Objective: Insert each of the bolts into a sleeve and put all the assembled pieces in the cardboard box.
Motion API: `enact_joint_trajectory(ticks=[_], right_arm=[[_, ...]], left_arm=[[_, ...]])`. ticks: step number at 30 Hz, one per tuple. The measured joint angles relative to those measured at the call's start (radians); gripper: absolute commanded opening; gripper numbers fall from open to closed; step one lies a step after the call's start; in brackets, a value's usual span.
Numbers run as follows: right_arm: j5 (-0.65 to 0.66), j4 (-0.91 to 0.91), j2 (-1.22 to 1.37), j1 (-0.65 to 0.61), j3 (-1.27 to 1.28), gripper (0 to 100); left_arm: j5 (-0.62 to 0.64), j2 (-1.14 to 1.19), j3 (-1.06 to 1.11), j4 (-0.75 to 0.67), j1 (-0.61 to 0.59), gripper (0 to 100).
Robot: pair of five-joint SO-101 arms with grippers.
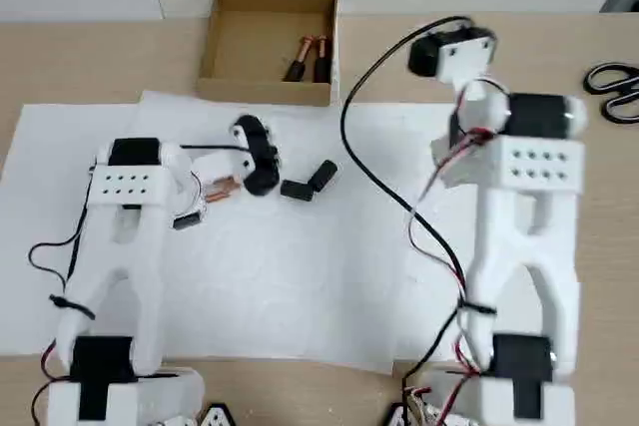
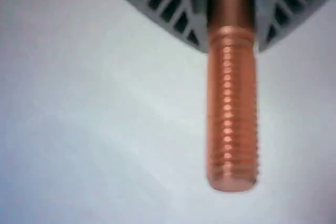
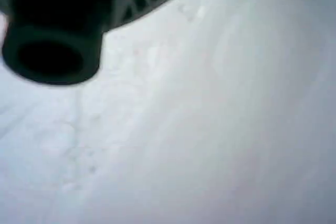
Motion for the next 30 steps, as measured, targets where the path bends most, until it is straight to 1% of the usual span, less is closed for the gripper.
enact_joint_trajectory(ticks=[3,8,13,18,24,30], right_arm=[[0.0,0.0,-0.058,0.026,0.0,0.4],[0.0,0.0,-0.104,0.043,0.0,0.4],[-0.017,0.0,-0.109,0.043,0.0,0.4],[-0.049,0.0,-0.109,0.043,0.0,0.4],[-0.049,0.0,-0.109,0.043,0.0,0.4],[-0.049,0.0,-0.109,0.043,0.0,0.4]], left_arm=[[-0.087,0.029,0.0,0.038,0.003,1],[-0.121,0.084,0.0,0.044,0.003,1],[-0.123,0.172,0.0,0.04,0.006,1],[-0.123,0.245,-0.002,-0.052,0.015,1],[-0.123,0.285,-0.06,-0.103,0.031,9],[-0.107,0.285,-0.107,-0.117,0.04,12]])
